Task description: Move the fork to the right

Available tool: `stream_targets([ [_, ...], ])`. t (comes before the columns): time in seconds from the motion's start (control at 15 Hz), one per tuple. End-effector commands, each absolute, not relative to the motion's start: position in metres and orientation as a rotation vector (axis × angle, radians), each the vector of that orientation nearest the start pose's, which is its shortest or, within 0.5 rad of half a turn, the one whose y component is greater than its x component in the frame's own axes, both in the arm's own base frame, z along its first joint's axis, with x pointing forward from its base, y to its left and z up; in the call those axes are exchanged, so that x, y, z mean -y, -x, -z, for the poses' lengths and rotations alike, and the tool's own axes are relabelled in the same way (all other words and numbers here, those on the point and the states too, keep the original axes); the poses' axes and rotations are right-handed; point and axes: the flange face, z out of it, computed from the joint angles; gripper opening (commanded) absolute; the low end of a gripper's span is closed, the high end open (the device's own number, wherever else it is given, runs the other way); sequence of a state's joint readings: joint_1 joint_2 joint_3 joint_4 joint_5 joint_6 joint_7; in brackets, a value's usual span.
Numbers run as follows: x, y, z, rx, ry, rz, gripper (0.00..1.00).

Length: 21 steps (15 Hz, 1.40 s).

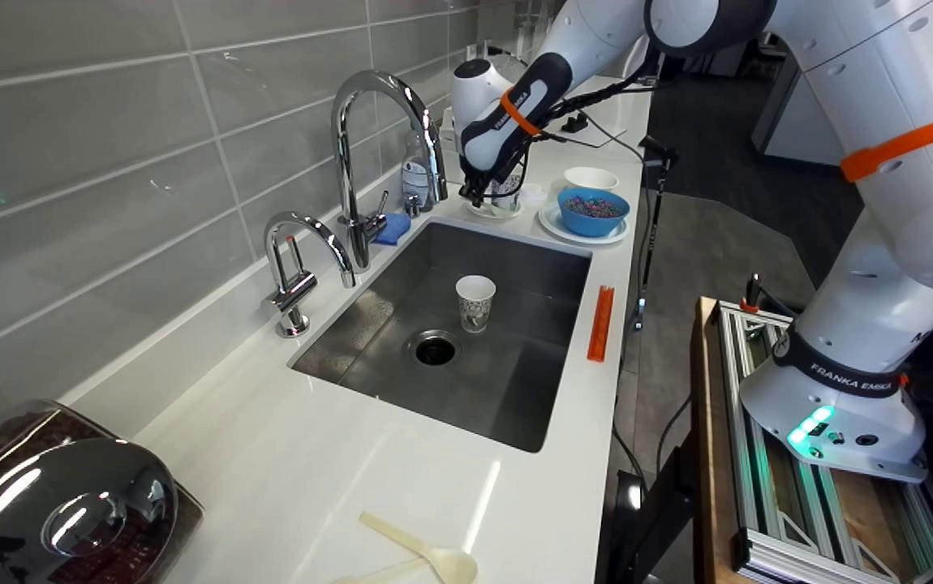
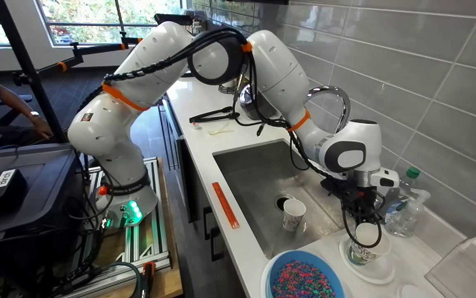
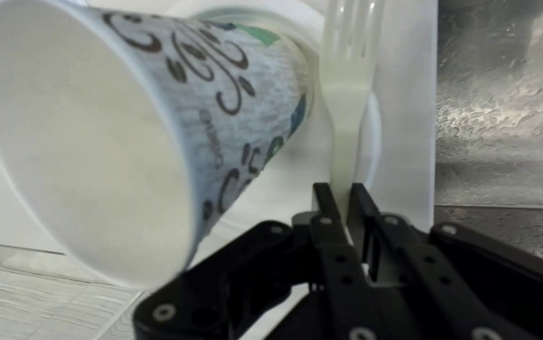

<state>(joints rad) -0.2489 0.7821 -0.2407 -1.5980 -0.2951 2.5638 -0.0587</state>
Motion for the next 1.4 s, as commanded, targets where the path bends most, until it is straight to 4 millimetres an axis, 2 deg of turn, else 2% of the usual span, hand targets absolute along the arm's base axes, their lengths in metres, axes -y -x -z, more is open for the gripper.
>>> stream_targets([
  [0.0,0.3139,-0.6501,-0.1929,-0.232,3.506,0.129,0.03],
  [0.2,0.3155,-0.6524,-0.1913,-0.239,3.510,0.126,0.03],
  [0.27,0.3161,-0.6531,-0.1906,-0.241,3.511,0.125,0.06],
  [0.4,0.3172,-0.6539,-0.1895,-0.243,3.514,0.123,0.22],
  [0.47,0.3177,-0.6545,-0.1894,-0.245,3.514,0.123,0.38],
  [0.53,0.3182,-0.6550,-0.1893,-0.245,3.515,0.123,0.42],
  [0.93,0.3191,-0.6571,-0.1887,-0.243,3.513,0.123,0.87],
  [1.07,0.3174,-0.6560,-0.1907,-0.246,3.502,0.104,0.99],
  [1.33,0.3137,-0.6550,-0.1939,-0.263,3.479,0.079,1.00],
])
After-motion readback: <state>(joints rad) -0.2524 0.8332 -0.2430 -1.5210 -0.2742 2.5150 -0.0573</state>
